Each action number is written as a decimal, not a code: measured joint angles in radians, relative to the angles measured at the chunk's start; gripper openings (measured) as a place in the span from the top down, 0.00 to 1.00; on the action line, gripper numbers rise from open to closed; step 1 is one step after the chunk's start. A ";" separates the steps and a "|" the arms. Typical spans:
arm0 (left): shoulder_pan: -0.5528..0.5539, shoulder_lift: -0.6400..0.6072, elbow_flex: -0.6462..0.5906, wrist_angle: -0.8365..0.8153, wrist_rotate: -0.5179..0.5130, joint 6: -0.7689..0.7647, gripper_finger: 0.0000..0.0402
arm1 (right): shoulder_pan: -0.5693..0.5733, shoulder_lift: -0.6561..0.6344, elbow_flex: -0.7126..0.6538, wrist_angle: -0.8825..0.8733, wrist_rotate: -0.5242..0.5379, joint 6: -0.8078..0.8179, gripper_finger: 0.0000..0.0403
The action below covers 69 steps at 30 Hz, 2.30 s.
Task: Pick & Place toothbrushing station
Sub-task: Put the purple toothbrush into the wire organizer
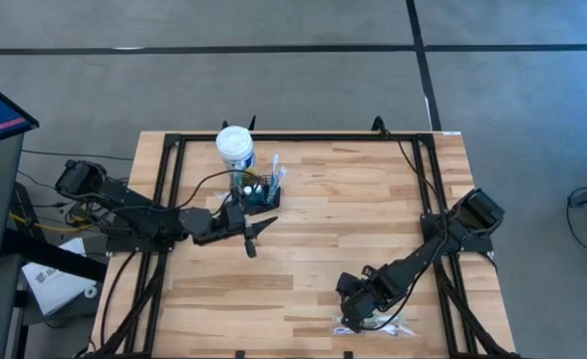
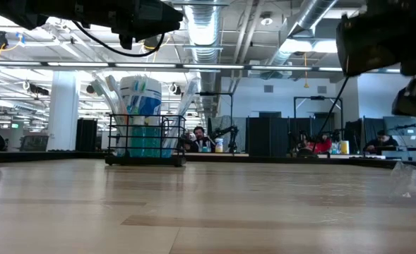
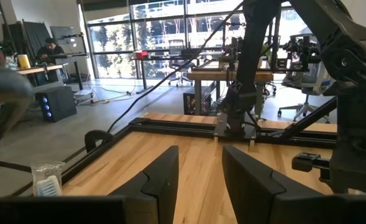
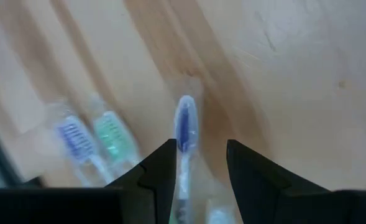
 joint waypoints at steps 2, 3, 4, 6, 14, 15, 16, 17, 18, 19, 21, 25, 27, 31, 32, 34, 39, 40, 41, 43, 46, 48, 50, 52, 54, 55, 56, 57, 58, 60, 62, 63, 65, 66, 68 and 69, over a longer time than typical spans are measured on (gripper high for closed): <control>0.000 0.000 0.000 0.000 0.000 0.000 0.71 | 0.001 0.002 -0.002 -0.004 -0.002 -0.003 0.67; 0.000 0.000 0.000 0.000 0.000 0.000 0.71 | 0.002 0.000 -0.002 0.007 -0.004 -0.004 0.67; 0.000 0.000 0.000 0.000 0.000 0.000 0.71 | 0.002 0.000 -0.001 0.019 -0.004 -0.003 0.67; 0.000 0.000 0.000 0.000 0.000 0.000 0.71 | 0.002 0.000 -0.001 0.021 -0.003 -0.004 0.67; 0.000 0.000 0.000 0.000 0.000 0.001 0.71 | 0.002 0.025 0.002 0.030 -0.006 -0.004 0.67; 0.000 0.000 0.000 0.000 0.000 0.001 0.71 | 0.002 0.037 0.008 0.043 -0.012 -0.004 0.67; 0.000 0.000 0.000 0.000 0.000 0.001 0.71 | 0.002 0.047 0.011 0.045 -0.019 -0.007 0.67; 0.000 0.000 0.000 0.000 0.000 0.001 0.71 | 0.002 0.048 0.012 0.031 -0.020 -0.015 0.68; 0.000 0.000 0.000 -0.001 0.000 0.001 0.71 | 0.002 0.050 0.018 0.012 -0.024 -0.021 0.68; 0.000 0.000 0.000 -0.004 0.000 0.001 0.71 | -0.001 0.061 0.025 0.007 -0.023 -0.024 0.69; 0.000 0.000 -0.001 -0.005 0.000 0.001 0.71 | -0.005 0.065 0.034 -0.012 -0.023 -0.031 0.73; 0.000 0.000 -0.001 -0.007 0.000 0.001 0.71 | -0.015 0.068 0.050 -0.042 -0.023 -0.069 0.88; 0.000 0.000 -0.001 -0.008 0.000 0.001 0.71 | -0.019 0.065 0.063 -0.044 -0.007 -0.110 0.96; 0.000 0.000 -0.001 -0.008 0.000 0.001 0.71 | -0.045 0.063 0.095 -0.044 0.025 -0.163 0.97; 0.000 0.000 -0.001 -0.008 0.000 0.001 0.71 | -0.053 0.063 0.102 -0.045 0.031 -0.178 0.98; 0.000 0.000 -0.001 -0.008 0.000 0.001 0.71 | -0.067 0.063 0.116 -0.045 0.048 -0.209 0.99; 0.000 0.000 -0.001 -0.008 0.000 0.001 0.71 | -0.097 0.063 0.162 -0.092 0.091 -0.262 1.00; 0.000 0.000 -0.001 -0.008 0.000 0.001 0.71 | -0.101 0.063 0.168 -0.099 0.100 -0.272 1.00; 0.000 0.000 -0.001 -0.008 0.000 0.001 0.71 | -0.103 0.063 0.174 -0.107 0.113 -0.279 1.00; 0.000 0.000 -0.001 -0.008 0.000 0.001 0.71 | -0.106 0.063 0.186 -0.122 0.150 -0.286 1.00; 0.000 0.000 -0.001 -0.008 0.000 0.001 0.71 | -0.103 0.063 0.210 -0.154 0.221 -0.289 1.00; 0.000 0.000 -0.001 -0.008 0.000 0.001 0.71 | -0.098 0.062 0.217 -0.169 0.268 -0.289 1.00; 0.000 0.000 -0.001 -0.008 0.000 0.001 0.71 | -0.097 0.060 0.227 -0.178 0.299 -0.289 1.00; 0.000 0.000 -0.001 -0.008 0.000 0.001 0.71 | -0.097 0.044 0.228 -0.180 0.327 -0.291 1.00; 0.000 0.000 -0.001 -0.008 0.000 0.001 0.71 | -0.100 0.027 0.229 -0.176 0.363 -0.300 1.00; 0.000 0.000 -0.001 -0.008 0.000 0.001 0.71 | -0.100 0.017 0.229 -0.183 0.380 -0.308 1.00; 0.000 0.000 -0.001 -0.008 0.000 0.001 0.71 | -0.101 0.005 0.229 -0.187 0.396 -0.317 1.00; 0.000 0.000 -0.001 -0.008 0.000 0.001 0.71 | -0.104 -0.008 0.229 -0.187 0.412 -0.320 1.00; 0.000 0.000 -0.001 -0.008 0.000 0.001 0.71 | -0.104 -0.021 0.229 -0.187 0.430 -0.319 1.00; 0.000 0.000 -0.001 -0.008 0.000 0.001 0.71 | -0.105 -0.043 0.229 -0.190 0.467 -0.328 1.00; 0.000 0.000 -0.001 -0.008 0.000 0.001 0.71 | -0.105 -0.067 0.229 -0.191 0.518 -0.336 1.00; 0.000 0.000 -0.001 -0.008 0.000 0.001 0.71 | -0.104 -0.081 0.229 -0.191 0.546 -0.340 1.00; 0.000 0.000 -0.001 -0.008 0.000 0.001 0.71 | -0.104 -0.106 0.229 -0.189 0.604 -0.341 1.00; 0.000 0.000 -0.001 -0.008 0.000 0.001 0.71 | -0.104 -0.114 0.229 -0.190 0.630 -0.344 1.00; 0.000 0.000 -0.001 -0.008 0.000 -0.001 0.71 | -0.104 -0.126 0.229 -0.184 0.668 -0.363 1.00; 0.000 0.000 -0.001 -0.008 0.000 -0.001 0.71 | -0.104 -0.131 0.229 -0.173 0.684 -0.376 1.00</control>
